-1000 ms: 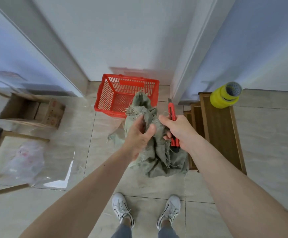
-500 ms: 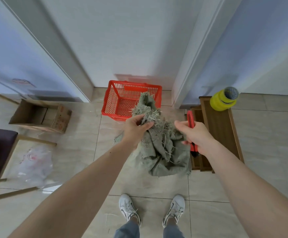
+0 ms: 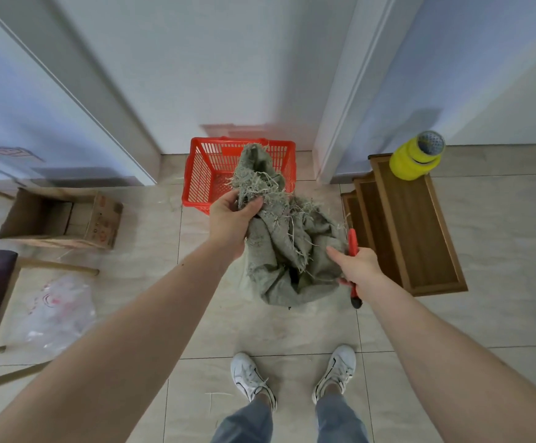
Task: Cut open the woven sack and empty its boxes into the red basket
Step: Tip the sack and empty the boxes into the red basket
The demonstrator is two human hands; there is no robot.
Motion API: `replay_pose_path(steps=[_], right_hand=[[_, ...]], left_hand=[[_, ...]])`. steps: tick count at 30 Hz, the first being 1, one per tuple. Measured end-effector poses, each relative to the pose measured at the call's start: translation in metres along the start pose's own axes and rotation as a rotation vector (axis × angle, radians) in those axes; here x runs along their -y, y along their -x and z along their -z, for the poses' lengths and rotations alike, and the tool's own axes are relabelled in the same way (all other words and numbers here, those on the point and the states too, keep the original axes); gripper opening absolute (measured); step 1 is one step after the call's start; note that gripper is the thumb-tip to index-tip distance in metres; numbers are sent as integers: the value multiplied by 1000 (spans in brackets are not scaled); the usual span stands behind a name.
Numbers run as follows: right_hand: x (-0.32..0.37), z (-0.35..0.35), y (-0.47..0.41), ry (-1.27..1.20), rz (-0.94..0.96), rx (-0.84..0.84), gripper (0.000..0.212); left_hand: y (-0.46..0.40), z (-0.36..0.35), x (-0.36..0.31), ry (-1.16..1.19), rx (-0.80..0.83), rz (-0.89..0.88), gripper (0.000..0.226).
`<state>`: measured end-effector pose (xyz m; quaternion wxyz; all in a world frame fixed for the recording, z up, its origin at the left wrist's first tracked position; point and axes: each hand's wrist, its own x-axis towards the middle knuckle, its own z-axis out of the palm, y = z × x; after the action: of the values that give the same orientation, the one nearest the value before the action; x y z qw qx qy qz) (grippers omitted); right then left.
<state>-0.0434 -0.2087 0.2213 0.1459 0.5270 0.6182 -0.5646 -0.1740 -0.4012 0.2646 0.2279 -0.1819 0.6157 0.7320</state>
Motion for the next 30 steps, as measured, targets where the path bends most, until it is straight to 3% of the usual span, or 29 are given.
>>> replay_pose_path(steps=[5,8,15,20,25,28,30], right_hand=[[25,-3,29,-70,86,81,23],[44,-4,48,-145,120,118,24],[82,-39,71,-191,153,93,26],[101,-58,78,-188,176,103,20],[111,-58,71,-79,223,161,23],[115,-48,52,181,434,68,42],[119,-43,36,323,556,103,63]], left_hand=[[1,8,2,-99,38,-41,37],[7,10,4,-202,96,-32,60],[23,17,10,-477,335,-94,78],[29,20,7,-654,444,-192,111],[11,21,2,-726,313,-291,75],[-10,24,0,-749,308,-268,66],[-23,22,-3,-739,341,-244,62]])
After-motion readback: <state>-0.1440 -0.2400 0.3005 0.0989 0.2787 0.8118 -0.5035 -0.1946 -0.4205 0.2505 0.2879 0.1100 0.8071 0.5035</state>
